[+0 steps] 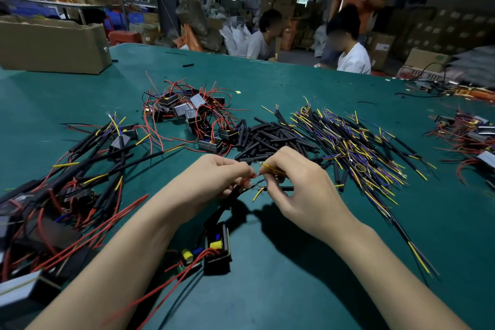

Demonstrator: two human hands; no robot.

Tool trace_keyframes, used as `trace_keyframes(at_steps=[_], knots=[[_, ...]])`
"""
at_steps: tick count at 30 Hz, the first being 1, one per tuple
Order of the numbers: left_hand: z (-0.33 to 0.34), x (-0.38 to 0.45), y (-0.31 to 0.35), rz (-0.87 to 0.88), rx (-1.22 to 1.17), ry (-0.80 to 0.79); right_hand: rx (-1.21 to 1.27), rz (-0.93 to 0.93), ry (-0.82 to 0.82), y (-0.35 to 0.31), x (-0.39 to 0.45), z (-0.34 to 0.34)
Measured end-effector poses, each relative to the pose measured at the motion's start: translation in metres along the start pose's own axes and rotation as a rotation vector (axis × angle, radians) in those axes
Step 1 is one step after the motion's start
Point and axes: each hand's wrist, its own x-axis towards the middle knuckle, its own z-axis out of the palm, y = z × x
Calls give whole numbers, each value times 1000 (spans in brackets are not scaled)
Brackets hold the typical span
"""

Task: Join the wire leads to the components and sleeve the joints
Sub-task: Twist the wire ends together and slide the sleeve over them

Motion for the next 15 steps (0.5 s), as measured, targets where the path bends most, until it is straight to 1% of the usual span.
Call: trace_keyframes(at_steps=[2, 7, 13, 15], knots=[[0, -1, 0, 55, 75, -7, 110, 72, -16, 2, -2, 2], [0, -1, 1, 115, 160, 32, 129, 124, 42, 5, -2, 6], [1, -2, -1, 128, 214, 87, 42, 80, -11, 6, 0, 5], [3, -1, -1, 142, 229, 108, 51, 70, -25, 6, 1, 3]])
